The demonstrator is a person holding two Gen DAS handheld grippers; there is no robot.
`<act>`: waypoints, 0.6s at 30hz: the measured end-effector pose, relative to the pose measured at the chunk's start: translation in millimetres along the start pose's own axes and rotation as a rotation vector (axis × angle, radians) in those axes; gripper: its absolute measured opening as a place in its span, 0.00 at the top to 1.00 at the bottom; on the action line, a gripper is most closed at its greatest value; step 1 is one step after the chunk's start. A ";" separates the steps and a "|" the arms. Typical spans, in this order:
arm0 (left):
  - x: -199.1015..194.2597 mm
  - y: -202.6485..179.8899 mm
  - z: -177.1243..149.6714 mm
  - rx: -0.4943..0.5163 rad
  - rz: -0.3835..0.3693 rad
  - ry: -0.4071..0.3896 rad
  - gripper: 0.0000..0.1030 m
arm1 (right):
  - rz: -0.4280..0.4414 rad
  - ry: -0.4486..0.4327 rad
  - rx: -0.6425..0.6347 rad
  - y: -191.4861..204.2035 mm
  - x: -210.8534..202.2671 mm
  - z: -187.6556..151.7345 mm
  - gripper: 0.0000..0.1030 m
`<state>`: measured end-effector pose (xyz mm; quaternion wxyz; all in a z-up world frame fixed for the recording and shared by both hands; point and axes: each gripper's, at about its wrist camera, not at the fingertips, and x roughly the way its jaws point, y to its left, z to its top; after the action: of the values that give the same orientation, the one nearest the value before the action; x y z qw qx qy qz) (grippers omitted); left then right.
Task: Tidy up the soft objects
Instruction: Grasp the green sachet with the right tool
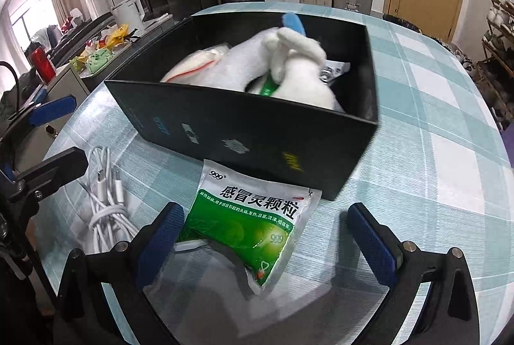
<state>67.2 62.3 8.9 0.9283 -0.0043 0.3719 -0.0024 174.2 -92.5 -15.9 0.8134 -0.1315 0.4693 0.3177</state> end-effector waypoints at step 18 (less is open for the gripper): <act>4.8 -10.0 -2.9 0.034 -0.032 0.024 0.00 | -0.026 0.026 -0.065 -1.1 -2.3 -3.3 0.01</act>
<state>68.6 52.2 3.6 0.9236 0.0054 0.3827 -0.0233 171.9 -96.0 -15.7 0.8066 -0.1681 0.4675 0.3203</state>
